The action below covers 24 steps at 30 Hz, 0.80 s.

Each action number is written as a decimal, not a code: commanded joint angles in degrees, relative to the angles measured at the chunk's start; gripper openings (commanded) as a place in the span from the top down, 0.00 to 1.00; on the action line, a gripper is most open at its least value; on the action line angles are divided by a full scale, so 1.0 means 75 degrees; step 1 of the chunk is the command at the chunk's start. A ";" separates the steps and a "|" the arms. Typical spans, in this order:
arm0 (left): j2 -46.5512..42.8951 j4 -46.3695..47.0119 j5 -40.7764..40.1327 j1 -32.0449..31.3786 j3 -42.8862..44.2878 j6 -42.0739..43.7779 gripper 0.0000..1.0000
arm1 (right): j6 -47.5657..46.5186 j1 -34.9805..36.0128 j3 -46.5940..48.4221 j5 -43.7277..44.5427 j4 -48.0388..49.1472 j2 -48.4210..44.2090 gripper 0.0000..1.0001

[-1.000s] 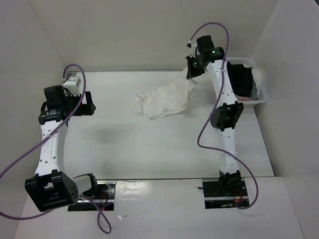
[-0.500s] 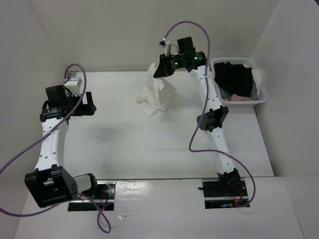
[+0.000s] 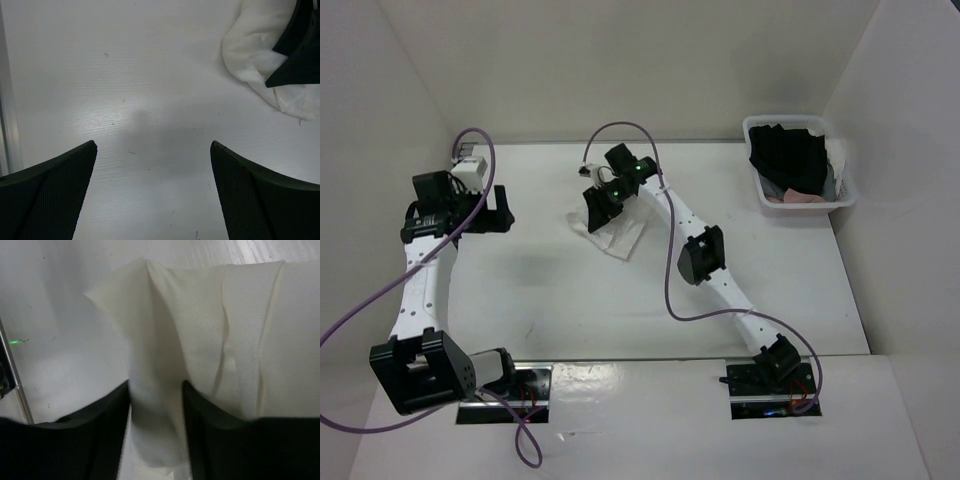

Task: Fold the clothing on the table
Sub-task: Fold the skirt

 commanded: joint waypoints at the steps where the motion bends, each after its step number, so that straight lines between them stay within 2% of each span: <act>1: -0.0350 0.0103 0.0219 0.0039 0.0002 0.0285 0.00 | -0.0239 -0.0188 0.0334 0.0348 -0.0197 -0.0178 0.41; 4: -0.0351 0.0103 0.0219 0.0039 0.0002 0.0286 0.00 | -0.0239 -0.0270 0.0334 0.0349 -0.0268 -0.0411 0.25; 10: -0.0654 -0.0049 0.0219 0.0039 0.0071 0.0356 0.00 | -0.0239 -0.0598 -0.0004 0.0489 -0.0338 -0.1676 0.10; 16: -0.1251 -0.0319 -0.0003 0.0039 0.0142 0.0426 0.00 | -0.0076 -0.1031 -0.0636 0.0782 -0.0585 -0.3187 0.06; 20: -0.1558 -0.0494 -0.0378 0.0039 0.0213 0.0497 0.00 | 0.0030 -0.1208 -0.1363 0.1846 -0.0667 -0.4113 0.06; 24: -0.1709 -0.0985 -0.0729 0.0039 0.0458 0.0497 0.00 | 0.0230 -0.1208 -0.2499 0.3474 -0.1028 -0.4864 0.06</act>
